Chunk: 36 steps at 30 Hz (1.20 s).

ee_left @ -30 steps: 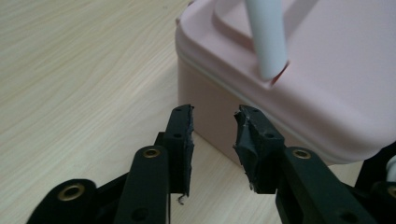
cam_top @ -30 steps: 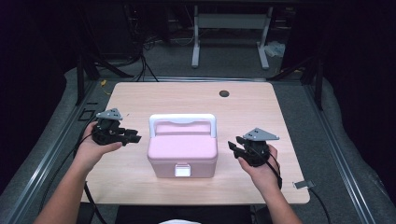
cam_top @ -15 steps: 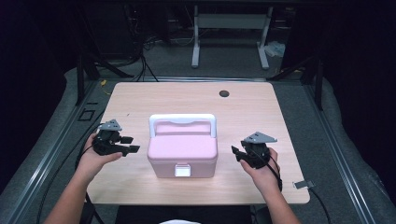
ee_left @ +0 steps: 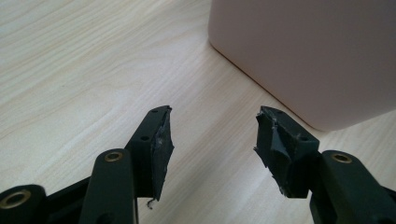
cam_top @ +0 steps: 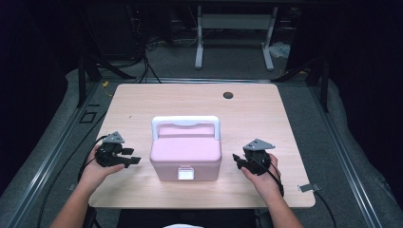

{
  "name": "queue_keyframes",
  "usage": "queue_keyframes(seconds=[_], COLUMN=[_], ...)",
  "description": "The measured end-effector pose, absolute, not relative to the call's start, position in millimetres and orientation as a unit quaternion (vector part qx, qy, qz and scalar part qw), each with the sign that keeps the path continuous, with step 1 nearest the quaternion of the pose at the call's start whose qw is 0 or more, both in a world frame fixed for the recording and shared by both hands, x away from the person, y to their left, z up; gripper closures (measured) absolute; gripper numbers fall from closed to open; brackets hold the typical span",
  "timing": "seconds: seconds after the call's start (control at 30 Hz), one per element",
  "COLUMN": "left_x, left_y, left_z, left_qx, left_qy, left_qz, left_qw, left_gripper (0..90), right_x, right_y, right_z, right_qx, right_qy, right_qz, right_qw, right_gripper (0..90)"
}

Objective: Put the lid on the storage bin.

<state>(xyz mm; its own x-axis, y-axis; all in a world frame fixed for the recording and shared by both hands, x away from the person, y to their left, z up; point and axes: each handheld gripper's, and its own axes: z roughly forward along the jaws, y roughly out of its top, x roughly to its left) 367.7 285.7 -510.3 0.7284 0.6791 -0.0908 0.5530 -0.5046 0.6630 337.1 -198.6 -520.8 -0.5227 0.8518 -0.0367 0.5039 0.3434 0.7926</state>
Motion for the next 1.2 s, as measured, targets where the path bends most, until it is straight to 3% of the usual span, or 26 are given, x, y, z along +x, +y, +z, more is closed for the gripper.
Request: queue_keyframes(seconds=[1.2], left_x=[369], left_y=[258], left_z=[-541], left_qx=[0.895], left_qy=[0.332], left_qz=[0.078], left_qw=[0.288], left_gripper=[36.1], right_x=[348], right_y=[-196], right_z=[-536], right_qx=[0.415], right_qy=[0.809], right_qz=[0.344], right_qw=[0.233], right_gripper=[41.4])
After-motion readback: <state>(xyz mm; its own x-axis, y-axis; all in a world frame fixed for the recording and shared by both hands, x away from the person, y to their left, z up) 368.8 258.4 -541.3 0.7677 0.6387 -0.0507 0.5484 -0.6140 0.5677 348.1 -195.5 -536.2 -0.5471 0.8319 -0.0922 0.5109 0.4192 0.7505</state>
